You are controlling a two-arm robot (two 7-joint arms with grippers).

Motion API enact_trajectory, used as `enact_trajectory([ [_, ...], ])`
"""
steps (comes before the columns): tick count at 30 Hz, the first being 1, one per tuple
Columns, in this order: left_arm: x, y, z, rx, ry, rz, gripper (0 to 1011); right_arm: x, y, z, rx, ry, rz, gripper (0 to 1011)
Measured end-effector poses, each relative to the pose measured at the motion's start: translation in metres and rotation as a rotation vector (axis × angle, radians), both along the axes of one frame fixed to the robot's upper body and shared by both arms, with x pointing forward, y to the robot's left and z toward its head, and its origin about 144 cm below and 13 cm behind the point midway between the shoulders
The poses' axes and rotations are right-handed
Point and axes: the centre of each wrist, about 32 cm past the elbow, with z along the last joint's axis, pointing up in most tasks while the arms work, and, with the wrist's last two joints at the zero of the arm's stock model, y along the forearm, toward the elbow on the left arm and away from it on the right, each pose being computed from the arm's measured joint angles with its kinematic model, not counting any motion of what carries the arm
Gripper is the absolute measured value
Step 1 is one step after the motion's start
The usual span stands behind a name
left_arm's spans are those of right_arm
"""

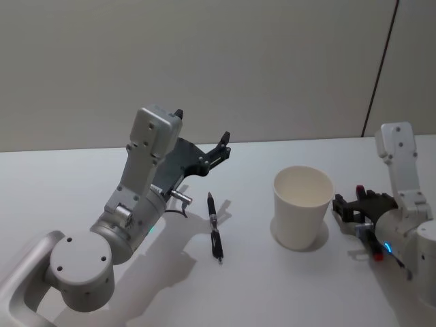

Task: Place the pen into the pen holder.

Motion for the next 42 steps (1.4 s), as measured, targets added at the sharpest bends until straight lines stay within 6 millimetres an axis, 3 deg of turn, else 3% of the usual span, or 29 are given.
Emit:
enact_trajectory([
  [42, 0.0000, 0.0000, 0.0000, 0.000, 0.000, 0.000, 1001, -0.0003, 0.0000, -0.0012, 0.003, 0.001, -0.002, 368],
])
